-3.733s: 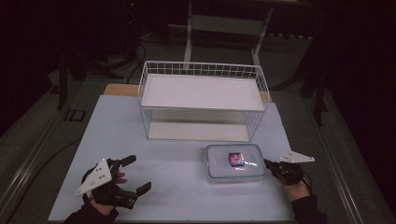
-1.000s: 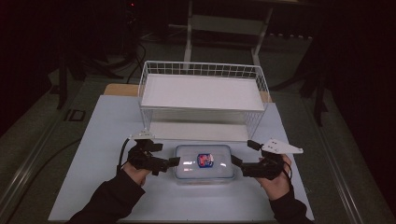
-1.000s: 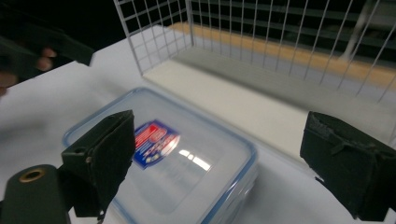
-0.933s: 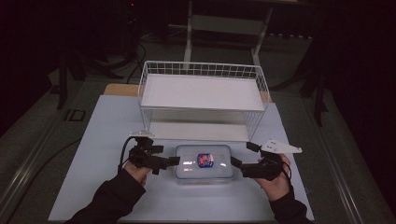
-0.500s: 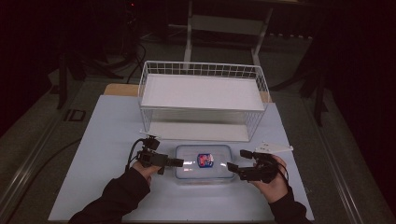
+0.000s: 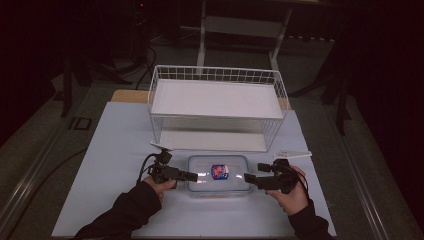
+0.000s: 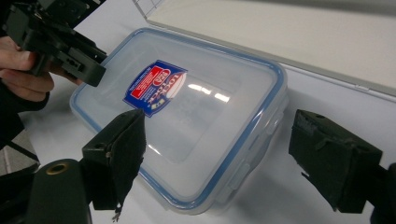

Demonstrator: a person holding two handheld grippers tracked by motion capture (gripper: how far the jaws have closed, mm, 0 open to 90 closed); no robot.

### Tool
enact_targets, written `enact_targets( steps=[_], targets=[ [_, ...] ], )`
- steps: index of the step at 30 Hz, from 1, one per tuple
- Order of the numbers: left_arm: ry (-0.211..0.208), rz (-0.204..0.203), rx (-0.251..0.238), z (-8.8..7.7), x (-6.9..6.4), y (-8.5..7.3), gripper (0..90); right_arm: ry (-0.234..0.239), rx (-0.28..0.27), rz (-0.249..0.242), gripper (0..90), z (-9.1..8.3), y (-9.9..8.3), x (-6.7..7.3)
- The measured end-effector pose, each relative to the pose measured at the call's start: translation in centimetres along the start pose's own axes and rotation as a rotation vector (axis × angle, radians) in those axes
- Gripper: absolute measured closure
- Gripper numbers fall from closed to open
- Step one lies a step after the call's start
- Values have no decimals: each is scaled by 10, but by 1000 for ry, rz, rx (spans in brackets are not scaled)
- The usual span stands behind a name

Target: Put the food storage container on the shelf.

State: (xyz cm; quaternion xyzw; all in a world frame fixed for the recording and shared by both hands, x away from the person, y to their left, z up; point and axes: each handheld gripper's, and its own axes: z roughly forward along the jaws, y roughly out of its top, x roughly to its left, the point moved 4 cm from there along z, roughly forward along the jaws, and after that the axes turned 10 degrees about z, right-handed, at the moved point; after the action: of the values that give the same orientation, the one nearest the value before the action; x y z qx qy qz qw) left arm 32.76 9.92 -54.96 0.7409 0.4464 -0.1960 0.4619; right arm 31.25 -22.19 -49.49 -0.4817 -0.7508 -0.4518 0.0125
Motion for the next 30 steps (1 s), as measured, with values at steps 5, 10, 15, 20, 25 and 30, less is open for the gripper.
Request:
enact_targets(
  steps=[5, 10, 15, 20, 25, 30],
  targets=[
    [-5, 27, -9, -5, -2, -1, 463, 13, 36, 47, 188, 4, -6, -5],
    [-12, 80, -19, -9, -8, -5, 513, 46, 66, 92, 204, 7, -10, -10],
    [-8, 129, -24, -12, -14, -8, 539, 97, 106, 137, 259, 12, -14, -10],
    [7, 168, -33, -13, -19, -12, 546, 124, 129, 187, 335, 14, -18, -15],
    [17, 188, -30, -13, -22, -14, 551, 147, 149, 221, 382, 16, -18, -18],
    [24, 200, -32, -14, -24, -16, 557, 173, 158, 242, 426, 14, -18, -19]
  ],
)
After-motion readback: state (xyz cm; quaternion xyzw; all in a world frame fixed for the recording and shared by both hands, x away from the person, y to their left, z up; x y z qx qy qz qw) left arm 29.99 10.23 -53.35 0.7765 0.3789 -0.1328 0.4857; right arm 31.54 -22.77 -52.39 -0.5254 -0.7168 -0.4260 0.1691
